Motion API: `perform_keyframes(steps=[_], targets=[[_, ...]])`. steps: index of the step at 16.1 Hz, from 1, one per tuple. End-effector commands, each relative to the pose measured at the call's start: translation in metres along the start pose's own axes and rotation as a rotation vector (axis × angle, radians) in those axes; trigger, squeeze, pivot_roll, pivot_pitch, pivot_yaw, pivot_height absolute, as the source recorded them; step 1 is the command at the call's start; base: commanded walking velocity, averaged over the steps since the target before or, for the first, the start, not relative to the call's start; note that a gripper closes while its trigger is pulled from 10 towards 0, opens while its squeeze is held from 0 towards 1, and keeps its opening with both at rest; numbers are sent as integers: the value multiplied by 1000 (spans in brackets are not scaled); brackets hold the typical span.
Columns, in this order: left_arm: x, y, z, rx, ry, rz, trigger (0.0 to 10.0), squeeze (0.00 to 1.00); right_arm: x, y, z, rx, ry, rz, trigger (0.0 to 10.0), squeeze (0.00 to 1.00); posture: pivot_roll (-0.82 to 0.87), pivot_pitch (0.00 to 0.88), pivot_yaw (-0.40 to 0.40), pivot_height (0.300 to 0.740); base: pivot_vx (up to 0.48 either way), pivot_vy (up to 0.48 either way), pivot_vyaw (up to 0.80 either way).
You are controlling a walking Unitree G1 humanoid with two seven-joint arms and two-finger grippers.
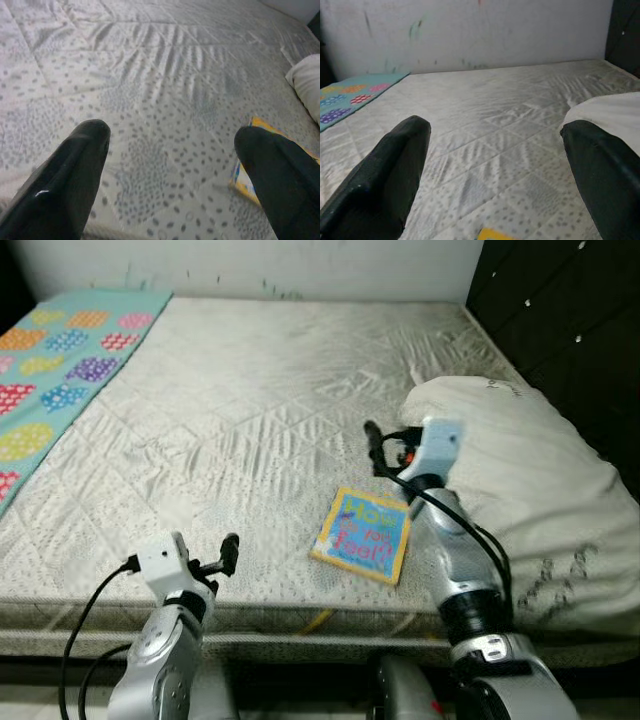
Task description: Clean up the room
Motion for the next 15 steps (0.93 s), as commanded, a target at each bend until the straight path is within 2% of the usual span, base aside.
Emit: perform_keyframes(steps=[1, 6, 11, 15], targets=[[2, 4, 0, 12, 0, 20, 10000, 0, -1, 3, -1, 9, -4, 8, 10000, 0, -29, 0, -31, 683, 0, 0, 0], [7, 9, -2, 49, 28, 54, 10000, 0, -16, -1, 12, -40, -50, -2, 10000, 0, -39, 0, -24, 740, 0, 0, 0], [7, 9, 3, 69, 27, 79, 10000, 0, -28, -1, 24, -74, -96, -1, 10000, 0, -45, 0, -18, 740, 0, 0, 0], [-1, 14, 5, 106, 19, 127, 10000, 0, -40, 0, 40, -108, -146, -4, 10000, 0, -47, 0, -19, 740, 0, 0, 0]])
Point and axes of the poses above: a point about 5 cm out from each wrist's last joint towards the gripper, its own x axis pointing out of the wrist towards the gripper, its own y axis along the axis of the wrist's last joint, z = x × y, the point moved 5 cm from there along x, pointing out of the wrist towards the gripper, and after that the axes turned 15 degrees about x, right-handed, at the moved point
